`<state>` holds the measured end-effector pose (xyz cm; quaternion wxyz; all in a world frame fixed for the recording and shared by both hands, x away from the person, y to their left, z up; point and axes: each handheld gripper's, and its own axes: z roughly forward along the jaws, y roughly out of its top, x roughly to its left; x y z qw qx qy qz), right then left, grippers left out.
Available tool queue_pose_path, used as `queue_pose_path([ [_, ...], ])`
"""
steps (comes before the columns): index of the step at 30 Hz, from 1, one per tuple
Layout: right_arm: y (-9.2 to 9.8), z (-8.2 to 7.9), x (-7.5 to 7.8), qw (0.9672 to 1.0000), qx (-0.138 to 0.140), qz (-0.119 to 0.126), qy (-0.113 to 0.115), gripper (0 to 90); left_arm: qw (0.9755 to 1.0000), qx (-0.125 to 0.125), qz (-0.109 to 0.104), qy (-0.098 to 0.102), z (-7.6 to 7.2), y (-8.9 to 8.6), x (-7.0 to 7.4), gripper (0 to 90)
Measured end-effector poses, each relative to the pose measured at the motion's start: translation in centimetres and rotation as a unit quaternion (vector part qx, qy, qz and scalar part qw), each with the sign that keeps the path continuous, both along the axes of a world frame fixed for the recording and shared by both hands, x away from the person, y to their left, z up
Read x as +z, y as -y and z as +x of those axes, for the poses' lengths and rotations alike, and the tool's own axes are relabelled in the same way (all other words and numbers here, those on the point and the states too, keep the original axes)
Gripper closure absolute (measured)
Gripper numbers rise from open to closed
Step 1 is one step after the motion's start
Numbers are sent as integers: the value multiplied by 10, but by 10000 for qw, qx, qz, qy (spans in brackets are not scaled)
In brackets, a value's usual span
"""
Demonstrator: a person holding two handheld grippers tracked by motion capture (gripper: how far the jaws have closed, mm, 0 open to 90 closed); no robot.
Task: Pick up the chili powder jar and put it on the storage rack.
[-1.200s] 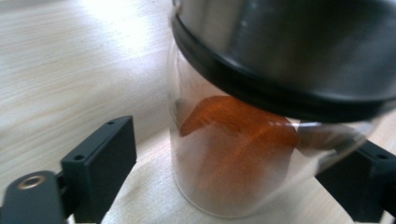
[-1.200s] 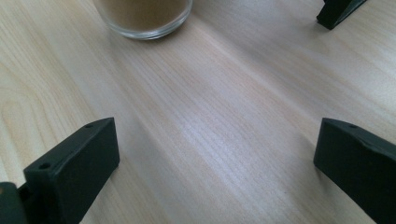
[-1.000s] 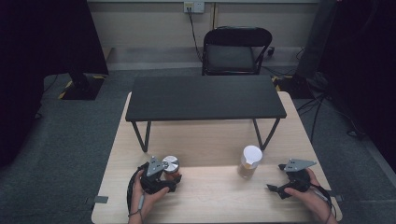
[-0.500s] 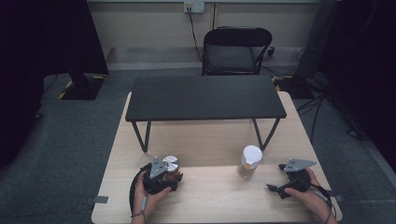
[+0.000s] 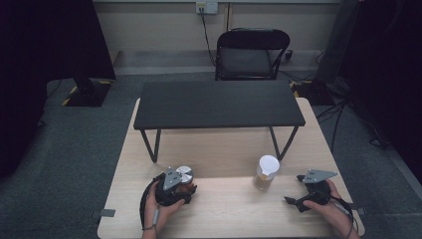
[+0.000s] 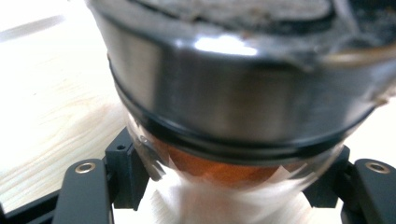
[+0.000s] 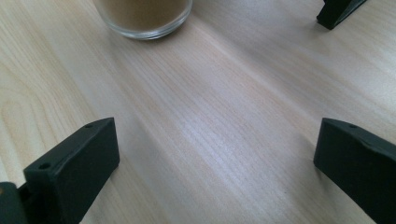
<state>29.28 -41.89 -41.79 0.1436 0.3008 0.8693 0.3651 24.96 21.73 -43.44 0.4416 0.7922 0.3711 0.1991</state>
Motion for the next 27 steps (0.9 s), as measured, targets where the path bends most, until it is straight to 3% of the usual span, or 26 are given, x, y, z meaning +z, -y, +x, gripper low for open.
queue_pose_path([
  [2, 0, 0, 0, 10000, 1, -1, 1, 0, 10000, -47, -74, 11, 1, 2, 1, 308],
  [15, 0, 0, 0, 10000, -1, 0, 0, 0, 9994, -342, -72, 41, 11, 22, 13, 307],
  [17, 0, 0, 0, 10000, -1, 0, 0, 0, 9992, -377, -154, 40, 14, 26, 17, 308],
  [27, 0, 0, 0, 10000, -1, 0, 1, 0, 9979, -644, -72, 19, 26, 46, 29, 307],
])
